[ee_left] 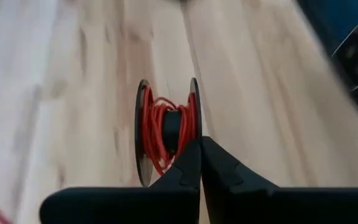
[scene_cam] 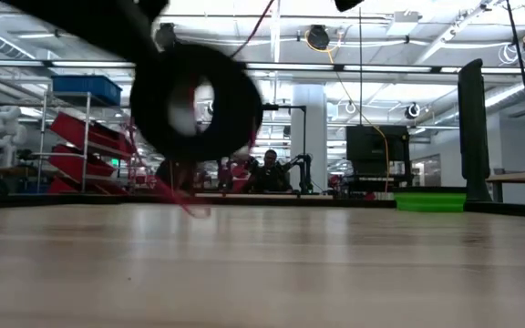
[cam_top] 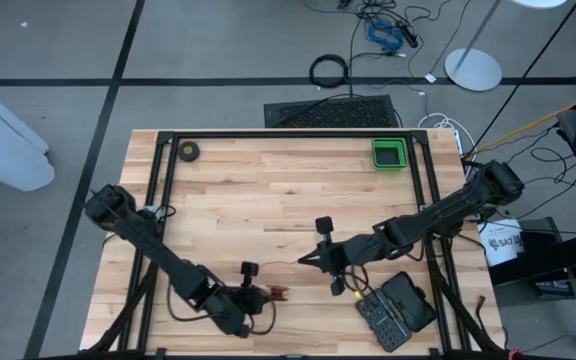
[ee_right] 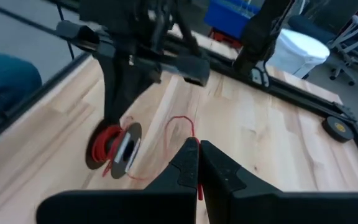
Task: Coil cords
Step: Uncoil the red wire on the black spool
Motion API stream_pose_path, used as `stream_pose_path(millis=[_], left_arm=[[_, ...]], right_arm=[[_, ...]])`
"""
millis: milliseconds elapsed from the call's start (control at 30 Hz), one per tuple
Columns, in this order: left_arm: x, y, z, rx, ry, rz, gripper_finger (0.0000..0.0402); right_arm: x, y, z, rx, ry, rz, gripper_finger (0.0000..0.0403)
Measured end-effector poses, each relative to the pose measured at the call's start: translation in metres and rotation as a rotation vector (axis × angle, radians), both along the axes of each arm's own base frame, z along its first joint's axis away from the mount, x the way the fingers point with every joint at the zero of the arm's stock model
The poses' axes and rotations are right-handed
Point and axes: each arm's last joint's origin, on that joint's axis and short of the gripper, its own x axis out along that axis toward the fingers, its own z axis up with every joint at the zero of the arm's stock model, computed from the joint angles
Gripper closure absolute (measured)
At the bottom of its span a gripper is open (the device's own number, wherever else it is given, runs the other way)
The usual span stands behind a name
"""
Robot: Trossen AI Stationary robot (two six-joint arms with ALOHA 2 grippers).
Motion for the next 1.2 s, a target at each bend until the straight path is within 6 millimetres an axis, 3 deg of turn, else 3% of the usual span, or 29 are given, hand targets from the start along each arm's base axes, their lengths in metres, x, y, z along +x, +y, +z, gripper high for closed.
stream_pose_path(millis=[100,267,500,867,1000,1200], left_arm=[[-0.009,-0.006,0.028,0.042,-0.092,-0.017,0.04],[-0.027,-0.013,0.091,0.1,-0.293,-0.041,0.04],[-0.042,-0.012,0.155,0.187,-0.489,-0.048,0.04],[-0.046,-0.008,0.167,0.398,-0.53,0.043,0.0401],[-0.065,-0.011,0.18,0.369,-0.568,0.04,0.0401],[-0.098,-0.028,0.188,0.351,-0.602,0.012,0.0401]], right_arm=[[-0.009,-0.003,0.013,0.033,-0.025,-0.007,0.0403],[-0.02,-0.008,0.027,0.096,-0.044,-0.026,0.0403],[-0.021,-0.008,0.03,0.162,-0.049,-0.045,0.0403],[-0.027,0.006,0.037,0.21,-0.106,0.01,0.0403],[-0.039,0.009,0.043,0.203,-0.088,0.037,0.0403],[-0.069,0.012,0.07,0.269,-0.163,0.092,0.0403]])
